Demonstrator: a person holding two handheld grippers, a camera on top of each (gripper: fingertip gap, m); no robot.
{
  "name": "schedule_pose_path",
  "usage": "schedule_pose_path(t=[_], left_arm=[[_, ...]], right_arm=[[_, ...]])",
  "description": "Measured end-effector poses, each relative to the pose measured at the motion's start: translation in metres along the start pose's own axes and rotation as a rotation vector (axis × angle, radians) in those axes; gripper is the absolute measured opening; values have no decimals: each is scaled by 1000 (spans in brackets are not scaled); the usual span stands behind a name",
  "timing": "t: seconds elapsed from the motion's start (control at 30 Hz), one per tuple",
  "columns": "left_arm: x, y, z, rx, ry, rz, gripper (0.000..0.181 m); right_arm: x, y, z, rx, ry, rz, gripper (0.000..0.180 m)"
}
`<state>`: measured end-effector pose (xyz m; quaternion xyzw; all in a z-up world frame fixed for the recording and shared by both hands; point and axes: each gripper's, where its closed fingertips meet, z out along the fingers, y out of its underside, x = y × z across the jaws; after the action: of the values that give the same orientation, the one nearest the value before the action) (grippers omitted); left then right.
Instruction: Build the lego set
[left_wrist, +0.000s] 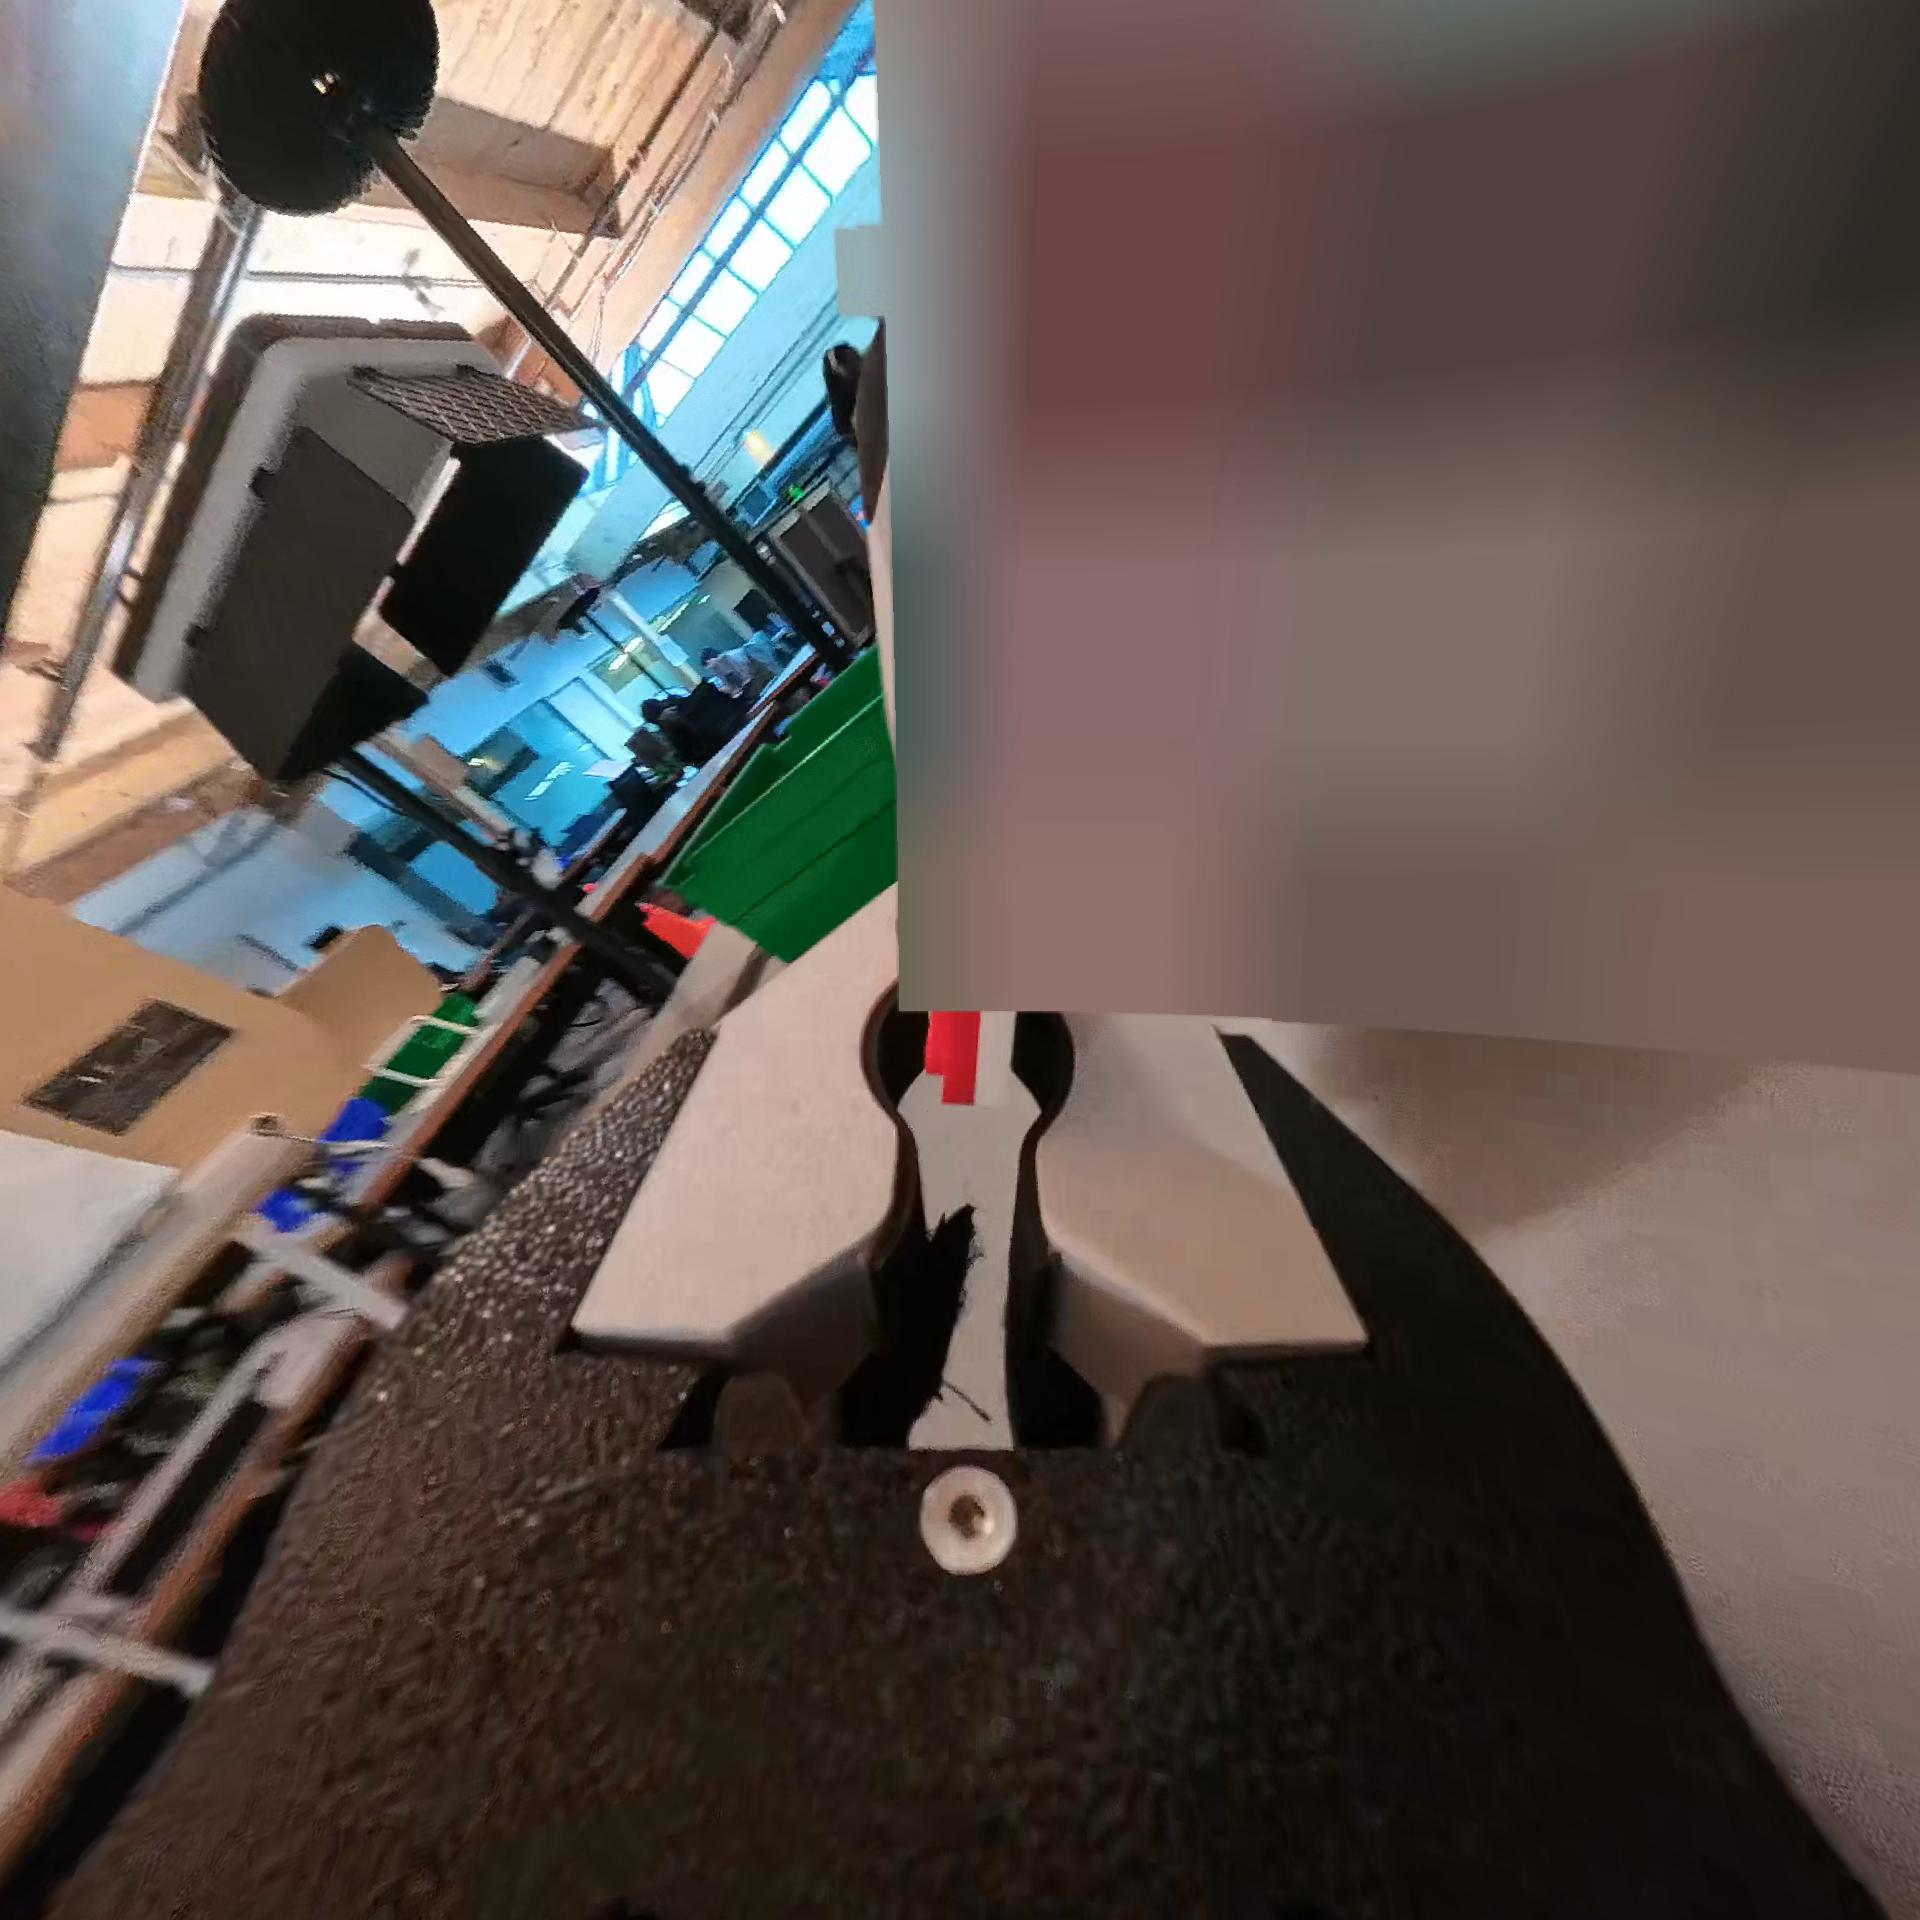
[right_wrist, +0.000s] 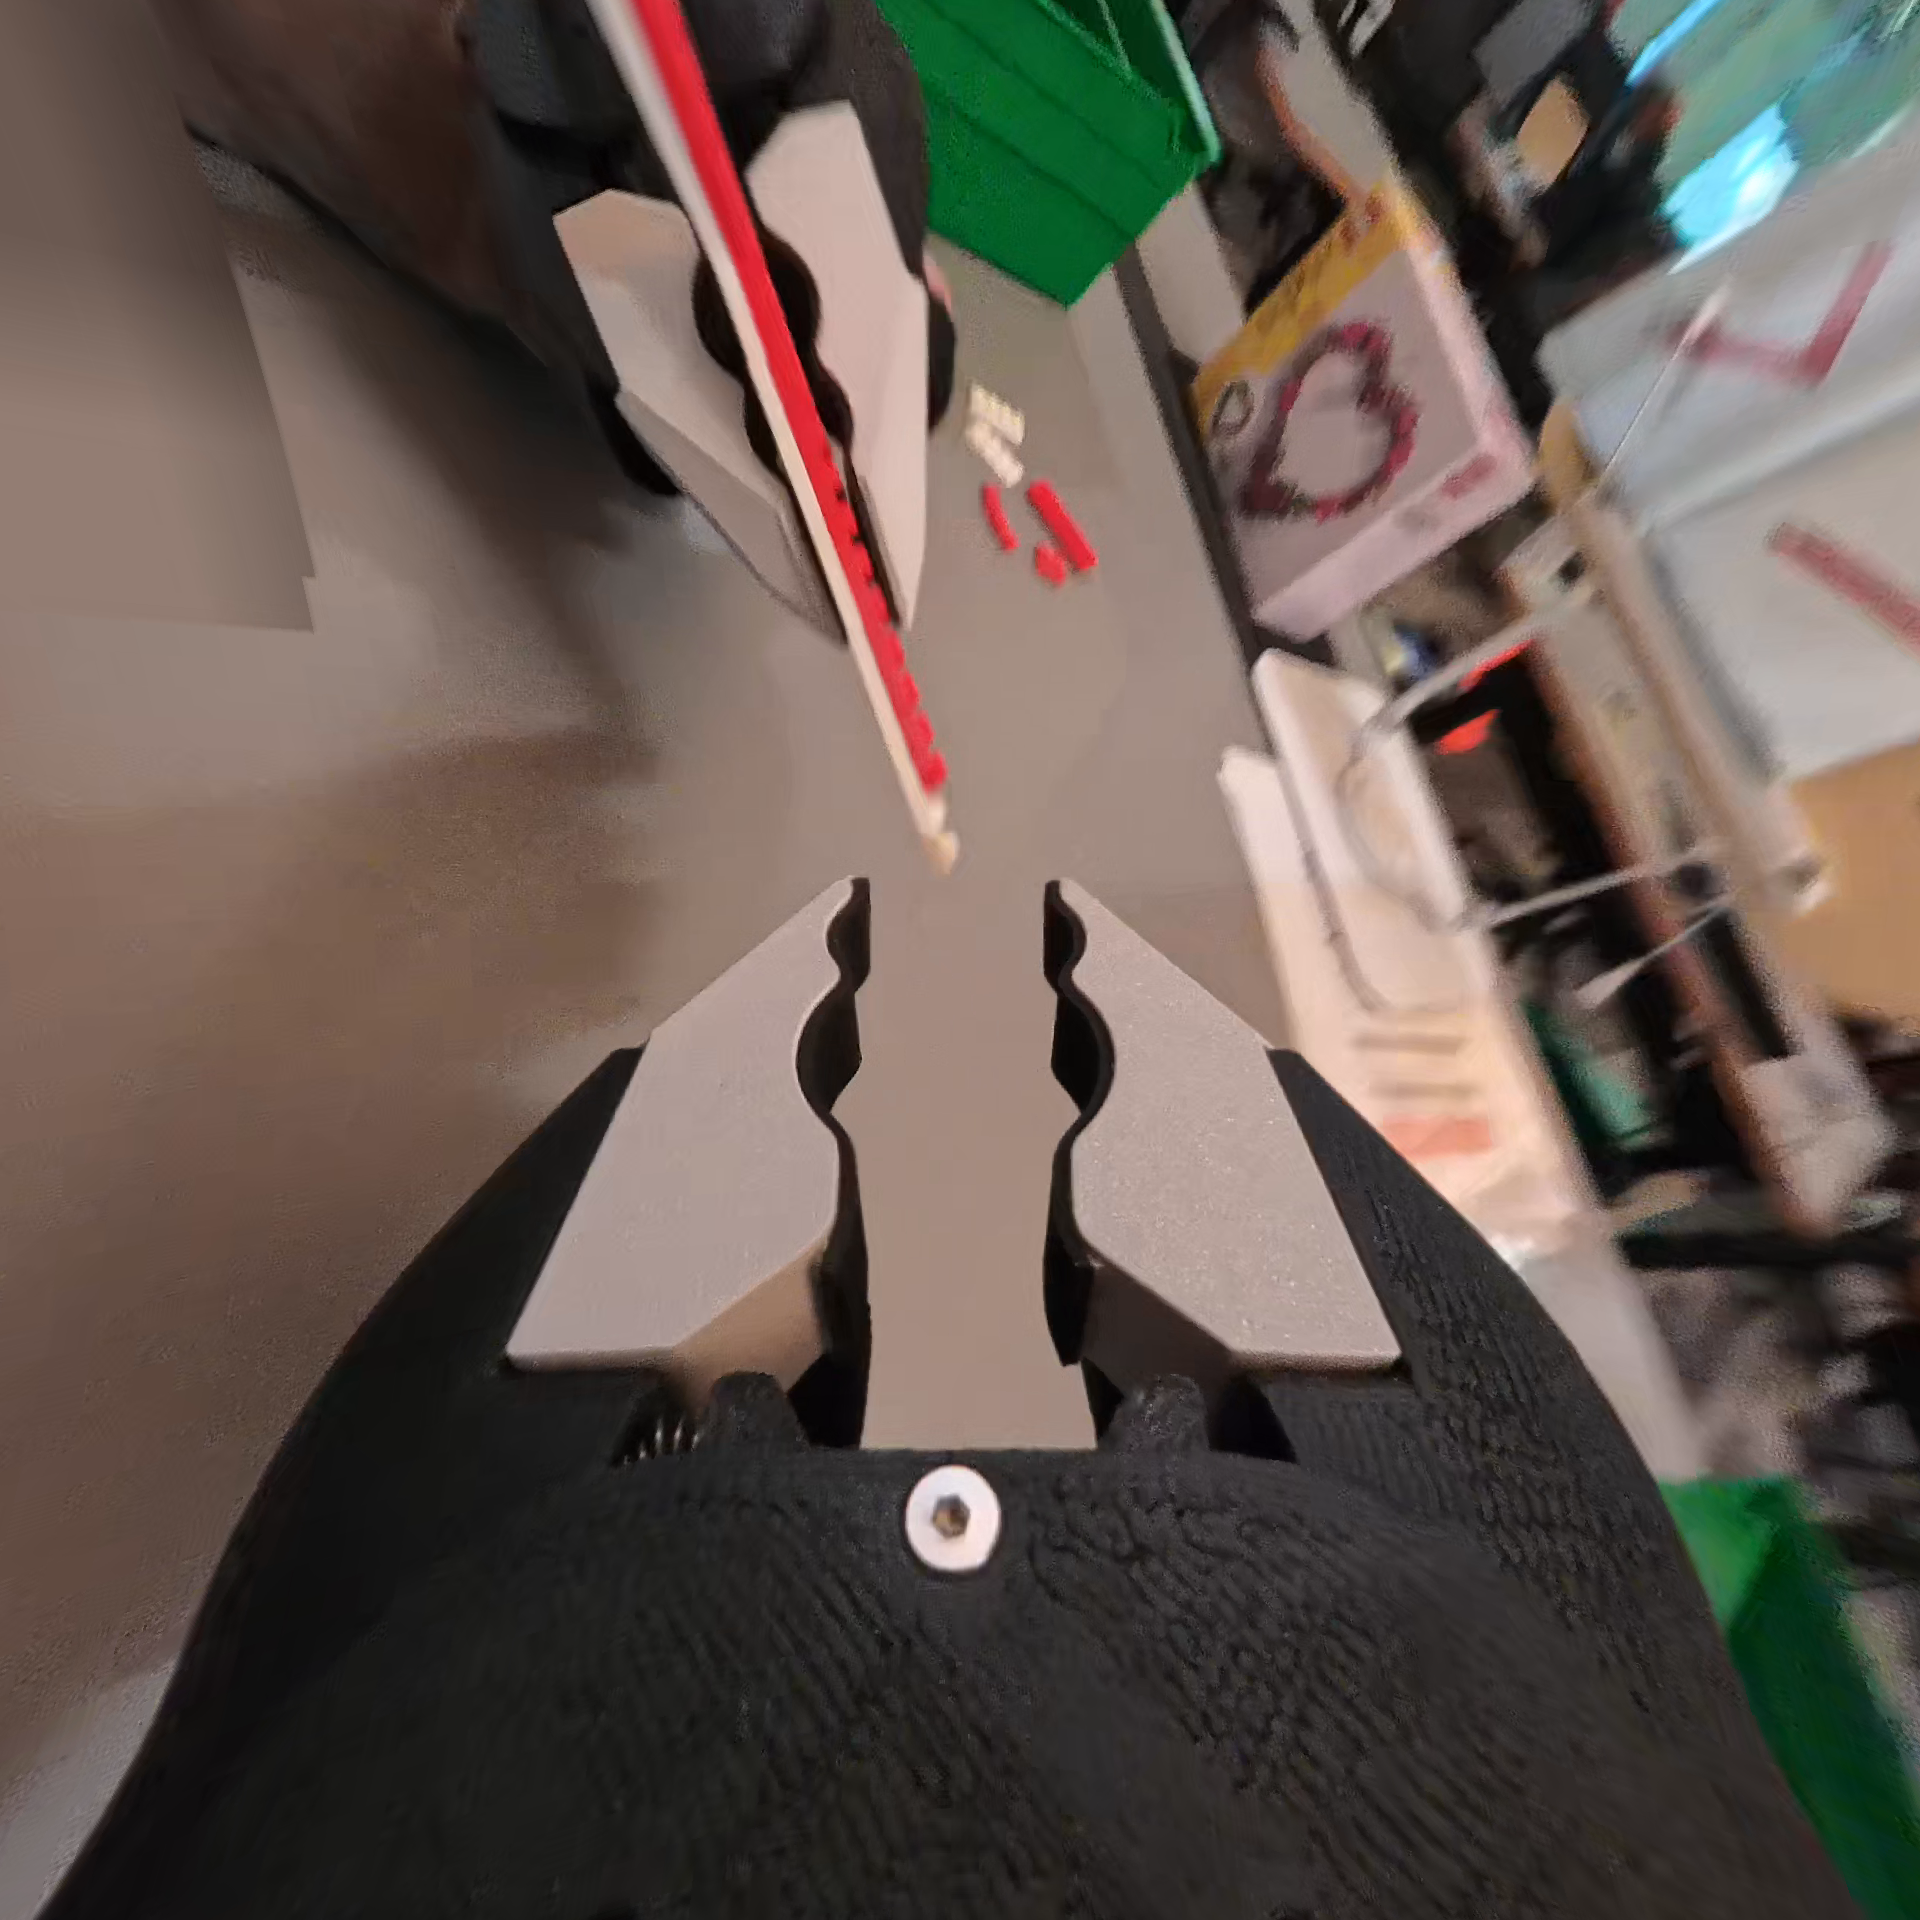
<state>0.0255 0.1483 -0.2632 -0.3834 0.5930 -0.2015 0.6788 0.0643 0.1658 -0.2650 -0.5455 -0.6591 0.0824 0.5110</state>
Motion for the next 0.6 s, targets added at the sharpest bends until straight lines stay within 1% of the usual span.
schedule_pose_path(t=[0.07,0.13,0.27,0.33,0.43,0.6], left_arm=[[4,8,2,-57,-23,150,8],[15,15,7,-98,-13,285,8],[37,24,15,-138,26,512,8],[43,26,17,-140,36,568,8],[51,27,18,-136,49,605,8],[58,29,20,-138,62,638,8]], right_arm=[[-9,25,-12,-46,-73,153,32],[-25,52,-20,-124,-152,267,36],[-59,80,-27,-215,-298,357,27],[-68,89,-28,-253,-346,379,21],[-76,101,-26,-311,-386,391,18],[-73,110,-24,-348,-377,412,15]])
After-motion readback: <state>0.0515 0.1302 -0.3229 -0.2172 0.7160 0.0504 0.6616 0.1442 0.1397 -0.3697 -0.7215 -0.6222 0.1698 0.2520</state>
